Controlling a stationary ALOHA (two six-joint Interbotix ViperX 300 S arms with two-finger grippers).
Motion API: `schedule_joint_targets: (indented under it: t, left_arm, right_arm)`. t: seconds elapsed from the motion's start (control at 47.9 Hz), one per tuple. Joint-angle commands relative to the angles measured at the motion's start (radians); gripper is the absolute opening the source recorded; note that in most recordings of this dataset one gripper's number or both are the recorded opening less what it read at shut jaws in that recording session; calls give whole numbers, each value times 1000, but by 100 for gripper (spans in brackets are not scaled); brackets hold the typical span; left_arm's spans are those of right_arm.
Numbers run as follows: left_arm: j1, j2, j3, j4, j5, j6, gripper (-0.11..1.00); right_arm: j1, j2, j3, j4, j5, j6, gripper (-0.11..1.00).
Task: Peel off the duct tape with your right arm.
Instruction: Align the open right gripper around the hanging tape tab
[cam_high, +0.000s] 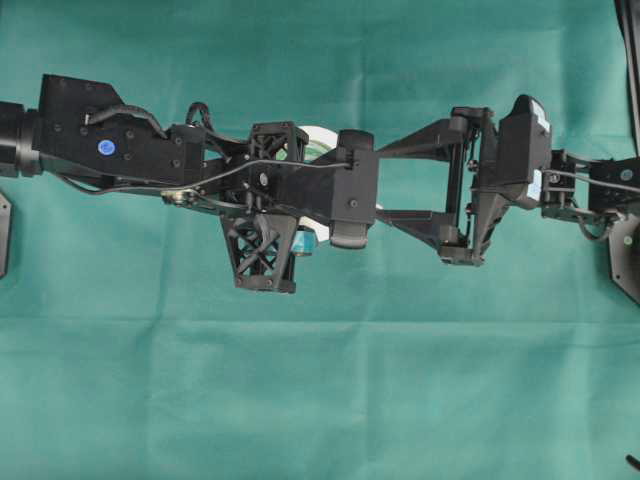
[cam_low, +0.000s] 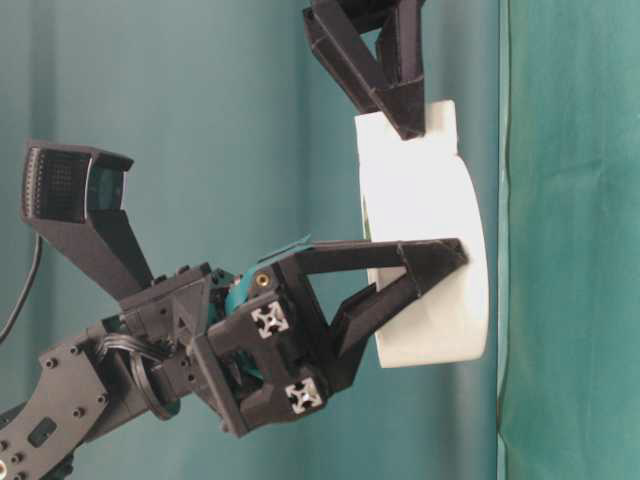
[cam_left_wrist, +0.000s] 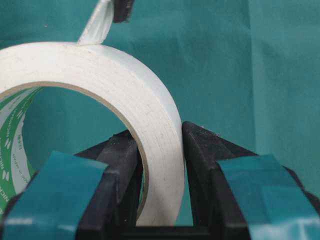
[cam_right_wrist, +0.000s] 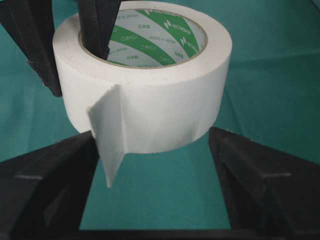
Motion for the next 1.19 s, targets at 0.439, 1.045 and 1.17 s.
schedule_joint_targets:
  t: [0.439, 1.045, 1.17]
  left_arm:
    - [2, -28, -18, 2, -5, 3, 21]
    - [5, -28, -18, 2, -5, 3, 21]
    - [5, -28, -18, 2, -5, 3, 21]
  right_arm:
    - [23, 21, -37, -2, -11, 0, 17]
    - [41, 21, -37, -2, -11, 2, 0]
    - [41, 28, -38, -2, -11, 2, 0]
